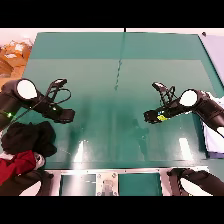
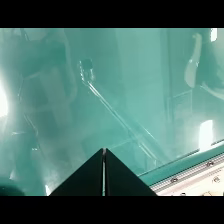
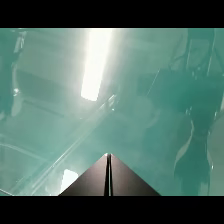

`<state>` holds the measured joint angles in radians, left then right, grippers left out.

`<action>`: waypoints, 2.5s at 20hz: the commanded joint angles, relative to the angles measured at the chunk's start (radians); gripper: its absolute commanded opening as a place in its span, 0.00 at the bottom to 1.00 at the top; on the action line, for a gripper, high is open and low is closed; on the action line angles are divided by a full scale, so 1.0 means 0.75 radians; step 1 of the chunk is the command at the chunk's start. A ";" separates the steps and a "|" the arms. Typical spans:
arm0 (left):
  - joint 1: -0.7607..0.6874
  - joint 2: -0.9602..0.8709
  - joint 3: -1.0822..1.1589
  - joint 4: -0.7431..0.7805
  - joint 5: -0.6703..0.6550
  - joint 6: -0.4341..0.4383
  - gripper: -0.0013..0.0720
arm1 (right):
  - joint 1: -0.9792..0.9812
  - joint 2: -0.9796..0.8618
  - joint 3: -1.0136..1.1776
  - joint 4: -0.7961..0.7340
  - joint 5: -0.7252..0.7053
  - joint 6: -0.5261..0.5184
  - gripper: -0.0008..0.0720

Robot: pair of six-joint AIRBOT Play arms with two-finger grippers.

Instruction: Fold the shirts.

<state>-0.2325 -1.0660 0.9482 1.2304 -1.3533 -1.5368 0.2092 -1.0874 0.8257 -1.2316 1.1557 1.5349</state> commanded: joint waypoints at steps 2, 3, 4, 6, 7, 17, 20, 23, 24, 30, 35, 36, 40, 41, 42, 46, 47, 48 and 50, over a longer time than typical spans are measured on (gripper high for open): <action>-0.001 0.002 -0.001 0.187 0.000 -0.067 0.06 | 0.002 0.001 -0.001 0.001 0.000 0.001 0.04; -0.001 0.002 -0.001 0.328 -0.043 -0.122 0.27 | 0.002 0.001 -0.001 0.001 -0.001 0.001 0.04; -0.001 0.002 -0.002 0.494 -0.096 -0.166 0.88 | 0.002 0.001 -0.001 0.001 -0.001 0.001 0.04; -0.001 0.001 -0.009 0.911 -0.141 -0.289 1.00 | 0.002 0.001 -0.001 0.001 -0.001 0.001 0.04; 0.020 0.001 -0.034 1.036 -0.123 -0.320 1.00 | 0.002 0.001 -0.001 0.001 0.000 0.001 0.04; 0.394 0.000 -0.556 1.025 0.141 -0.278 0.98 | 0.002 0.001 -0.001 0.002 -0.001 0.001 0.04; 0.406 0.000 -0.521 1.003 0.125 -0.243 0.05 | 0.002 0.001 -0.001 0.002 -0.001 0.001 0.04; 0.406 0.000 -0.354 0.835 0.035 -0.103 0.05 | 0.002 0.001 -0.001 0.002 -0.001 0.001 0.04; 0.391 0.000 -0.252 0.779 -0.021 -0.064 0.05 | 0.002 0.001 -0.001 0.002 -0.001 0.001 0.04; -0.001 0.000 0.478 0.659 -0.174 -0.036 0.05 | 0.002 0.001 0.000 0.033 -0.065 0.002 0.04; -0.349 -0.010 0.663 0.443 0.131 -0.051 0.05 | 0.002 0.001 0.001 0.116 -0.086 0.002 0.04; -0.400 -0.040 0.662 0.384 0.201 -0.050 0.05 | 0.002 0.001 0.007 0.133 -0.082 0.002 0.04; -0.504 -0.276 0.662 0.107 0.308 0.002 0.07 | -0.031 0.002 0.150 0.126 0.051 -0.004 0.04; -0.504 -0.341 0.662 0.063 0.301 0.001 0.51 | -0.052 0.002 0.203 0.121 0.068 -0.004 0.04; -0.497 -0.389 0.662 0.065 0.281 0.001 0.88 | -0.083 0.002 0.269 0.100 0.096 -0.004 0.04; -0.329 -0.426 0.662 0.081 0.107 0.037 0.89 | -0.246 0.001 0.454 -0.031 0.160 -0.004 0.64; -0.264 -0.422 0.662 0.081 0.052 0.037 0.89 | -0.297 -0.001 0.451 -0.034 0.158 -0.003 0.63; -0.191 -0.423 0.662 0.082 -0.003 0.037 0.89 | -0.342 -0.009 0.432 -0.034 0.158 -0.002 0.63; -0.060 -0.423 0.656 0.081 -0.047 0.037 0.89 | -0.430 -0.048 0.369 -0.034 0.158 -0.002 0.63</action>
<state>-0.3946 -1.3739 1.4425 1.3029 -1.3048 -1.5166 -0.0242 -1.1004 1.1175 -1.2354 1.2610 1.5326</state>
